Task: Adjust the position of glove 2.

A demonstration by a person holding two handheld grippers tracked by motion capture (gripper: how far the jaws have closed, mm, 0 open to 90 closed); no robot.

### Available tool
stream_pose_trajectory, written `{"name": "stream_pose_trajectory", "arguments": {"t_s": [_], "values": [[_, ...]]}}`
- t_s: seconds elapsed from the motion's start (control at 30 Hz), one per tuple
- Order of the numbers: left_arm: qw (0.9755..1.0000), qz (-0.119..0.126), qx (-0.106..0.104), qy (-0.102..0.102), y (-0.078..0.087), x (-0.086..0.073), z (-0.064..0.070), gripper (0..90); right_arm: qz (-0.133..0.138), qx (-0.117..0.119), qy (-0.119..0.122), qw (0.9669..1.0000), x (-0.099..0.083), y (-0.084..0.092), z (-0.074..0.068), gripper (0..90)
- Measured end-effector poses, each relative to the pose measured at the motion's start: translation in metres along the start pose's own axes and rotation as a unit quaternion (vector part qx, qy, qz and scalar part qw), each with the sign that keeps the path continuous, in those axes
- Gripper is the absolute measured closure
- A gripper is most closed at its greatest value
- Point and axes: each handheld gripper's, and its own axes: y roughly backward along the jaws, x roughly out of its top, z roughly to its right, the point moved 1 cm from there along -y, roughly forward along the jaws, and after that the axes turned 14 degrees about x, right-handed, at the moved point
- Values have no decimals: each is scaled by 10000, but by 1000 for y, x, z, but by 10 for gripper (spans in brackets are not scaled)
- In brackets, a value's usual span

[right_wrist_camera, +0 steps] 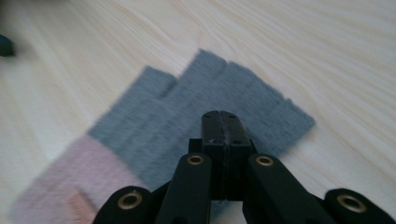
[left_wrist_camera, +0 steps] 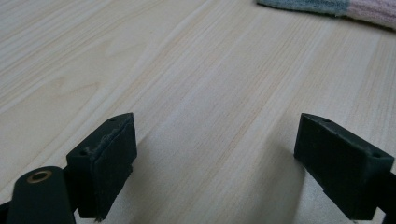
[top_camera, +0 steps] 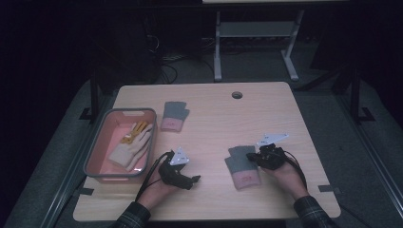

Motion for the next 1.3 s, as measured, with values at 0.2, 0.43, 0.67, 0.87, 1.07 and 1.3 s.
{"name": "stream_pose_trajectory", "arguments": {"t_s": [0.2, 0.43, 0.67, 0.87, 1.07, 1.3], "values": [[10000, 13, 19, 26, 0, 0, 0, 123, -228, -9, -68, 9997, -12, 3, -3, 900], [10000, 5, 24, 6, 0, 0, -1, 123, -327, 36, -55, 9994, -21, 9, -17, 900], [9998, -117, 130, 30, -1, 4, -2, 139, -84, 63, -98, 9999, -19, 13, -11, 737], [9988, -245, 302, 290, -7, 14, -6, 246, 175, -188, -289, 9993, -25, 21, 5, 415], [9971, -392, 445, 488, -12, 26, -16, 583, 382, -361, -523, 9973, -38, 31, 24, 281], [9946, -477, 628, 669, -23, 47, -28, 895, 594, -866, -687, 9921, -49, 44, 44, 217]]}}
